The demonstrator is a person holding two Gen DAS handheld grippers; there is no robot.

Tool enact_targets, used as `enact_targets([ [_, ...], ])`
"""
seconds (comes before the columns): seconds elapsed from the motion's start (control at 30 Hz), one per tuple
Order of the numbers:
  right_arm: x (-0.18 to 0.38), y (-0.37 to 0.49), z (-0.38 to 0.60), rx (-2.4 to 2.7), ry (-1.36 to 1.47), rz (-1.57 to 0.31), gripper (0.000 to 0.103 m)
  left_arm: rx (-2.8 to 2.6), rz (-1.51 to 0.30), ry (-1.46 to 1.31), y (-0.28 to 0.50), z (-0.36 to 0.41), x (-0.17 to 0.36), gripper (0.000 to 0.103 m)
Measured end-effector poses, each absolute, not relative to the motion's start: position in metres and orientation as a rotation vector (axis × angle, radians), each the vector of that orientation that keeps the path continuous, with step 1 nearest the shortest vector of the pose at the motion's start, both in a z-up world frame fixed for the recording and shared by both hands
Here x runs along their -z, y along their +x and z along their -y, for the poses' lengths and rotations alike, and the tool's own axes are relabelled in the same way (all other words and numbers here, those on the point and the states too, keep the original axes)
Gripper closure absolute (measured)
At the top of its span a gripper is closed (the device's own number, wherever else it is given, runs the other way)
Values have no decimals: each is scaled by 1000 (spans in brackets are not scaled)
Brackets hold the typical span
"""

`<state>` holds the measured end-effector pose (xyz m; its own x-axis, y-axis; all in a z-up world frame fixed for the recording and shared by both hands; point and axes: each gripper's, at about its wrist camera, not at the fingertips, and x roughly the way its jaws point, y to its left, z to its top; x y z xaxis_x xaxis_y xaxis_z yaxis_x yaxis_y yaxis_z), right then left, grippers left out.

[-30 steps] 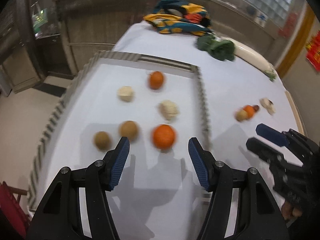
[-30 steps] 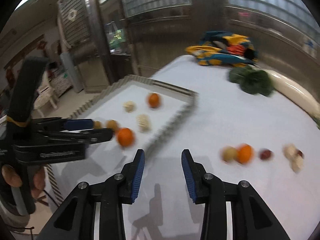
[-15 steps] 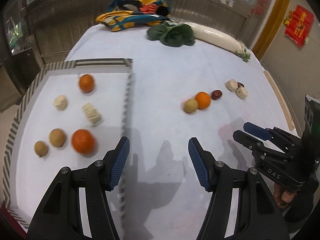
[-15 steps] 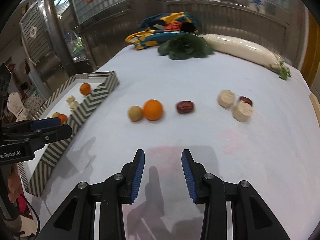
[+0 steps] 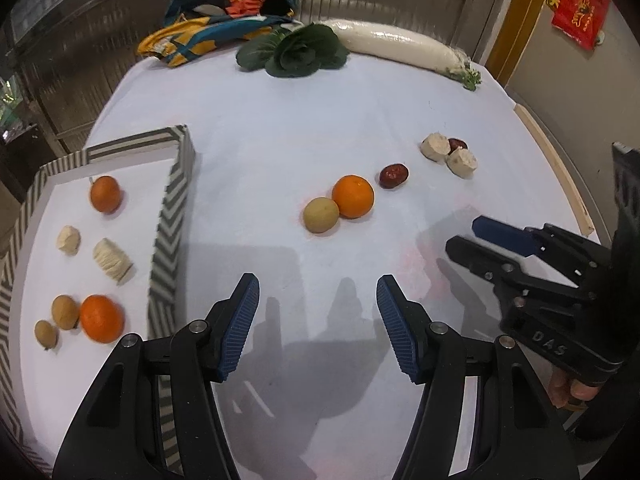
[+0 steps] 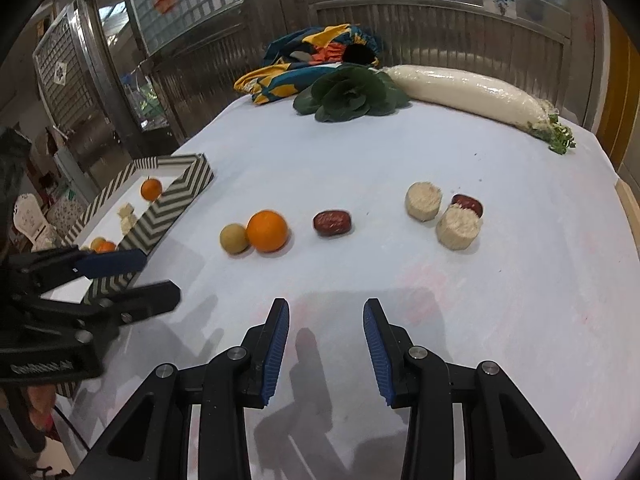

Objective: Organize fruits
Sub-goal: 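Move both tools back from the tray toward the remaining fruits, then grasp a tan round fruit with the left tool while the right grasps a red date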

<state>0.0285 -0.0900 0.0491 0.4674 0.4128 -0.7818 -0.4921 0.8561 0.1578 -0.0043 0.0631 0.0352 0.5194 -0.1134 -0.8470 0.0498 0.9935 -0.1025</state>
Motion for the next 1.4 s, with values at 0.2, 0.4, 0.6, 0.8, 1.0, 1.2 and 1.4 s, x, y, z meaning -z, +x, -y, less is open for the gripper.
enact_targets([
  [0.2, -53, 38, 84, -580, -108, -923, 66, 118, -1087, -61, 19, -65, -26, 42],
  [0.4, -50, 47, 81, -579, -105, -923, 66, 133, -1091, -67, 36, -65, -20, 42],
  [0.6, -46, 53, 85, -574, -91, -931, 66, 126, -1082, -55, 53, -62, -18, 42],
  [0.8, -45, 61, 84, -576, -74, -931, 66, 161, -1063, -107, 66, -65, -12, 43],
  [1.0, -41, 63, 78, -583, -87, -950, 66, 231, -1051, -146, 64, -66, -14, 79],
  [1.2, -42, 59, 74, -594, -97, -945, 66, 180, -1040, -115, 57, -67, -17, 79],
  [1.4, -41, 67, 65, -585, -124, -932, 66, 167, -1033, -126, 48, -74, -20, 79],
])
